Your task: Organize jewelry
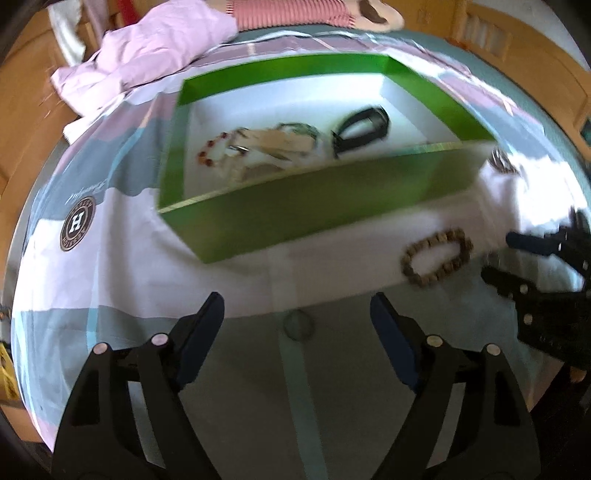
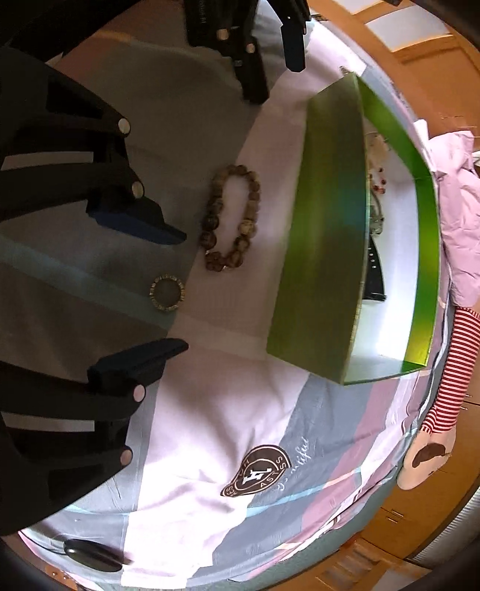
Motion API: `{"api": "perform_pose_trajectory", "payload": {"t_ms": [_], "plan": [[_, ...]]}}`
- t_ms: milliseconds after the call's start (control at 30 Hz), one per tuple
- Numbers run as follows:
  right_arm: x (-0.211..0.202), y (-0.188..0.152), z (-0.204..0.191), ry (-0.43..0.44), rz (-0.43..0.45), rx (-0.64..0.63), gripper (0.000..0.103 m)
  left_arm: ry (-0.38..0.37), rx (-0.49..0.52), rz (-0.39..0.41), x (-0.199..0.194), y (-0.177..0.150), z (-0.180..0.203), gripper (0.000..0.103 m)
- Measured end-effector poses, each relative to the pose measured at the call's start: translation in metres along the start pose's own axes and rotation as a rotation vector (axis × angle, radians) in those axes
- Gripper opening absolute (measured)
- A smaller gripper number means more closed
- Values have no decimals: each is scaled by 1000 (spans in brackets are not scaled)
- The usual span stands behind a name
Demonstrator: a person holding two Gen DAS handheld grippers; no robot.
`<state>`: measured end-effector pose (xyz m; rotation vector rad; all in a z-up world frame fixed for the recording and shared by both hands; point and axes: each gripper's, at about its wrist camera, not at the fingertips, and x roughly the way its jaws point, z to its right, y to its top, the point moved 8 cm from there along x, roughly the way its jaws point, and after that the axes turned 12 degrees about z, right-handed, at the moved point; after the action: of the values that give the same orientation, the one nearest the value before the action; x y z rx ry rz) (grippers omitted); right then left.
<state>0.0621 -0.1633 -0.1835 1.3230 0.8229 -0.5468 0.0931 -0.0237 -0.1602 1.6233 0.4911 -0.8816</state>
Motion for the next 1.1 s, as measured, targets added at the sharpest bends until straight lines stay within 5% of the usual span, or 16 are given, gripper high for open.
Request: {"api": "perform_pose_trajectory", "payload": {"t_ms": [200,267,367,467,1100], "plan": [[6,-5,-5,-7,-24,-23,45,-11,3,-83,19,-19,3,54],[7,-6,-8,-2,-17,-36,42,-16,0,-76,21,-18,3,53],[6,-6,-14,35,-12,-37,25,-36,-10,-67,19,-17,4,32],[4,-6,-15,36,-4,-47,22,-48,-16,-64,18,-16,2,20],[-33,25,-4,52,128,8,22,-107,-34,107,-36,18,2,19]]}}
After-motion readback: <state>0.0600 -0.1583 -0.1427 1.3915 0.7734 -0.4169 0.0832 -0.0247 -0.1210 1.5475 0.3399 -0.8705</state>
